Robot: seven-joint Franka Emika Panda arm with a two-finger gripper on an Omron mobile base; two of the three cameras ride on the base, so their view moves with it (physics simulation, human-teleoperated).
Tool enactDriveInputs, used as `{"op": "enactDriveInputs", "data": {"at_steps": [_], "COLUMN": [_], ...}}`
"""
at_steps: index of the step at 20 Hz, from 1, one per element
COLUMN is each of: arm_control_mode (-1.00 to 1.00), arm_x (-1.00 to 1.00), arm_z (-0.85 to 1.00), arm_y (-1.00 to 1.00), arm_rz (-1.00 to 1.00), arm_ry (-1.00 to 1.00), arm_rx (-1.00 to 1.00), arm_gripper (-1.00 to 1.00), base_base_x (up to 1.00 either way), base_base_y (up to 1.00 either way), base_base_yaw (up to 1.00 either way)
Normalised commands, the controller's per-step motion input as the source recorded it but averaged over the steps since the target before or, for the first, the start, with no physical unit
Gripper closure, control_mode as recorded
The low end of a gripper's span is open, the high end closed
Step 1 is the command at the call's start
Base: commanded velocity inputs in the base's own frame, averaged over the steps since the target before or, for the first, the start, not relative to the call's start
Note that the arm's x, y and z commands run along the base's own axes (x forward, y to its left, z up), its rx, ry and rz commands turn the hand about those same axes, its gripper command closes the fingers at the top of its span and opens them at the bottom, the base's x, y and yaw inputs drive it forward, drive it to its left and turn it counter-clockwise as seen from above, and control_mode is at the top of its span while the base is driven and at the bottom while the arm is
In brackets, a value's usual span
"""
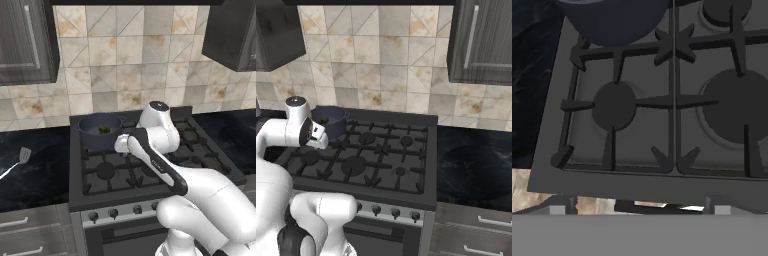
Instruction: Put the avocado and squash in the pot. Retrieve the spatula and lightly stir the vegetables in the pot.
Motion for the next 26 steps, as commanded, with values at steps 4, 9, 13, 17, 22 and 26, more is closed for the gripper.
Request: {"op": "enactDriveInputs", "data": {"at_steps": [4,9,13,17,22,26], "arm_control_mode": [-1.00,-1.00,-1.00,-1.00,-1.00,1.00], "arm_x": [-0.41,-0.25,-0.22,-0.13,0.00,-0.06], "arm_z": [0.34,0.19,0.47,0.41,0.00,0.00], "arm_y": [-0.61,-0.56,-0.25,-0.01,0.00,0.00], "arm_rz": [-0.17,-0.17,-0.09,0.00,0.00,0.00], "arm_ry": [0.00,0.01,0.00,-0.03,0.00,0.00], "arm_rx": [0.04,-0.04,-0.01,0.00,0.00,0.00], "arm_gripper": [-1.00,-1.00,-1.00,-1.00,-1.00,-1.00], "base_base_x": [0.00,0.00,0.00,0.00,0.00,-0.28], "base_base_y": [0.00,0.00,0.00,0.00,0.00,0.22], "base_base_yaw": [0.00,0.00,0.00,0.00,0.00,0.00]}}
